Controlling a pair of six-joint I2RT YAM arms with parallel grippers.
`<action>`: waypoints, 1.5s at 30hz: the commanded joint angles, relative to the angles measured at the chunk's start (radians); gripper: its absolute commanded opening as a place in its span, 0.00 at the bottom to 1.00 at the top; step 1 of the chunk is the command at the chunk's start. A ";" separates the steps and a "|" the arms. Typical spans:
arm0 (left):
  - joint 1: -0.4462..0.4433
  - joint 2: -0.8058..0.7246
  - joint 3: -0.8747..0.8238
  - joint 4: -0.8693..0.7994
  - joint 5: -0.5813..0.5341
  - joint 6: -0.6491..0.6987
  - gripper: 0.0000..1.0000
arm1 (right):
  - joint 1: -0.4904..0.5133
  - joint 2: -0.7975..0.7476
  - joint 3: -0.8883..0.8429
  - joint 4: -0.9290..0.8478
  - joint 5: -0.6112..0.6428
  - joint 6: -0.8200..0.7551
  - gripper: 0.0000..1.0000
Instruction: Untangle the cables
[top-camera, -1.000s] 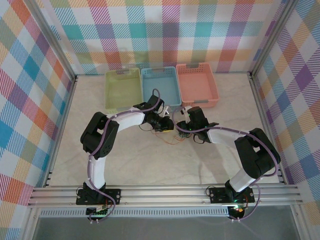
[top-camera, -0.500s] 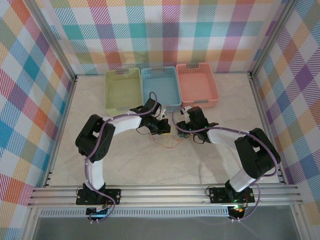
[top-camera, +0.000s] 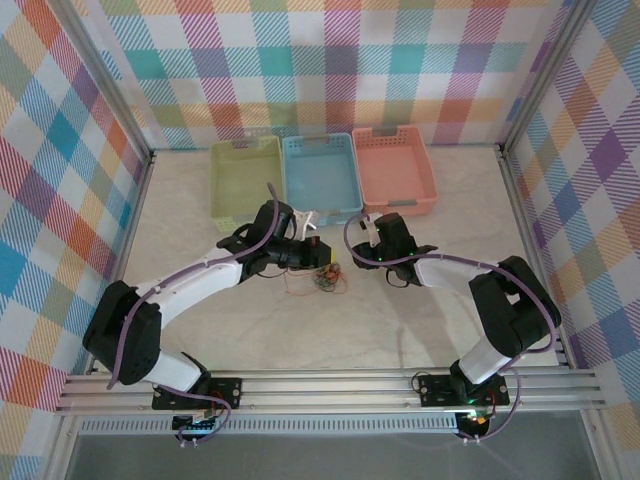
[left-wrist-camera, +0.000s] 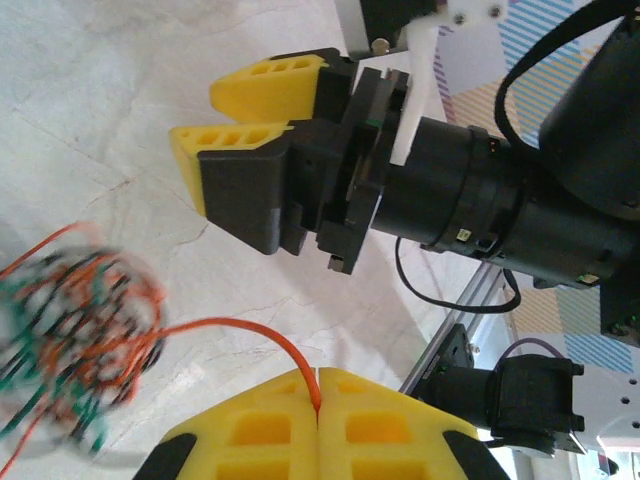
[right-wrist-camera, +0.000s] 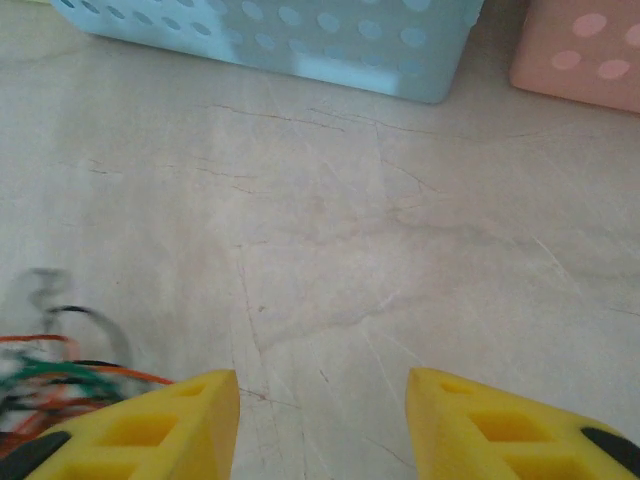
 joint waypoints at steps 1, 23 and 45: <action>-0.004 -0.014 -0.025 0.040 -0.016 0.003 0.00 | -0.006 -0.030 -0.013 0.039 -0.054 -0.006 0.48; -0.006 -0.094 -0.097 0.100 -0.037 0.015 0.00 | 0.080 -0.126 -0.204 0.434 -0.513 -0.309 0.52; -0.110 -0.158 -0.079 0.154 0.088 0.029 0.00 | 0.097 -0.109 -0.244 0.585 -0.297 -0.259 0.53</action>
